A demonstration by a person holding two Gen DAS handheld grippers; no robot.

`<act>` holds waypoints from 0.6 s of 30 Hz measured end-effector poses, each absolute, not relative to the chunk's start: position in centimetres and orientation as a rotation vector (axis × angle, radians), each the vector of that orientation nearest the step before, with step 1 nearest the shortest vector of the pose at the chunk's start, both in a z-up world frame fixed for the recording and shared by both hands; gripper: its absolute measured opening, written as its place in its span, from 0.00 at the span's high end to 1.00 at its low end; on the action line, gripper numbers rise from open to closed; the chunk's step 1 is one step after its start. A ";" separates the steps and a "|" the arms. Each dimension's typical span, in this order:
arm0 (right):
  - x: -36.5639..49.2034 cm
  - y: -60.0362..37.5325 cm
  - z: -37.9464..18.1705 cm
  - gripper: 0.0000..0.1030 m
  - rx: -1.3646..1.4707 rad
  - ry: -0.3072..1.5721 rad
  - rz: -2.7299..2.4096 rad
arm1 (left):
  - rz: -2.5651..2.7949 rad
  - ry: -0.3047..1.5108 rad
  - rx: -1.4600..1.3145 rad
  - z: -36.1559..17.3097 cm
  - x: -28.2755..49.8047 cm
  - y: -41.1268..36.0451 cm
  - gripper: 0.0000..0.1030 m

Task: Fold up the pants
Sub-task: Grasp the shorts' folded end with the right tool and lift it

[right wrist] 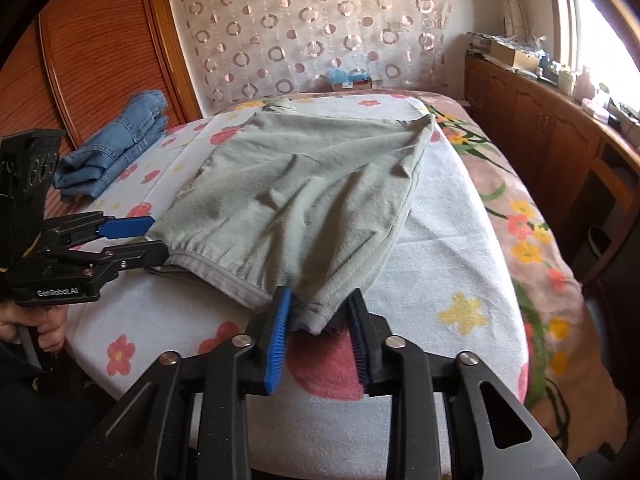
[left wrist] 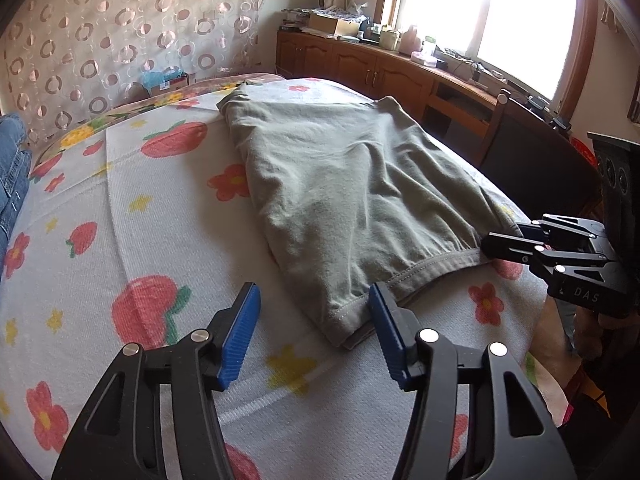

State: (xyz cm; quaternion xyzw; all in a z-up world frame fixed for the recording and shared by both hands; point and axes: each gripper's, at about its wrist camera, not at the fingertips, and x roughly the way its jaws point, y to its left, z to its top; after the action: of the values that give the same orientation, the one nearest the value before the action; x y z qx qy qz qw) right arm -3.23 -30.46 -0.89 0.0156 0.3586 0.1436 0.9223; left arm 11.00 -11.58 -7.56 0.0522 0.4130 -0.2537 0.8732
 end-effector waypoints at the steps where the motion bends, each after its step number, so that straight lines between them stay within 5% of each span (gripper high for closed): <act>1: -3.2 -30.6 -0.9 0.76 0.031 0.735 0.298 | -0.538 0.863 0.106 -7.5 10.9 -11.6 0.51; 4: -3.2 -30.6 -0.9 0.81 0.032 0.734 0.308 | -0.557 0.867 0.093 -7.3 10.7 -11.7 0.60; 11: -3.2 -30.8 -0.9 0.86 0.055 0.725 0.321 | -0.569 0.884 0.061 -7.4 10.6 -11.7 0.62; 15: -3.1 -30.8 -0.6 0.86 0.070 0.713 0.329 | -0.589 0.860 0.077 -7.0 10.1 -12.2 0.87; 18: -3.1 -30.7 0.1 0.86 0.072 0.689 0.339 | -0.586 0.835 0.076 -6.2 10.0 -12.2 0.90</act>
State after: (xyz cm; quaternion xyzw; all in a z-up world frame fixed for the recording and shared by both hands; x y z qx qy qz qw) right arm -3.13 -30.69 0.13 0.0350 0.3360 0.1652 0.9266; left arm 9.98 -12.23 -6.25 0.0361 0.3997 -0.2805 0.8719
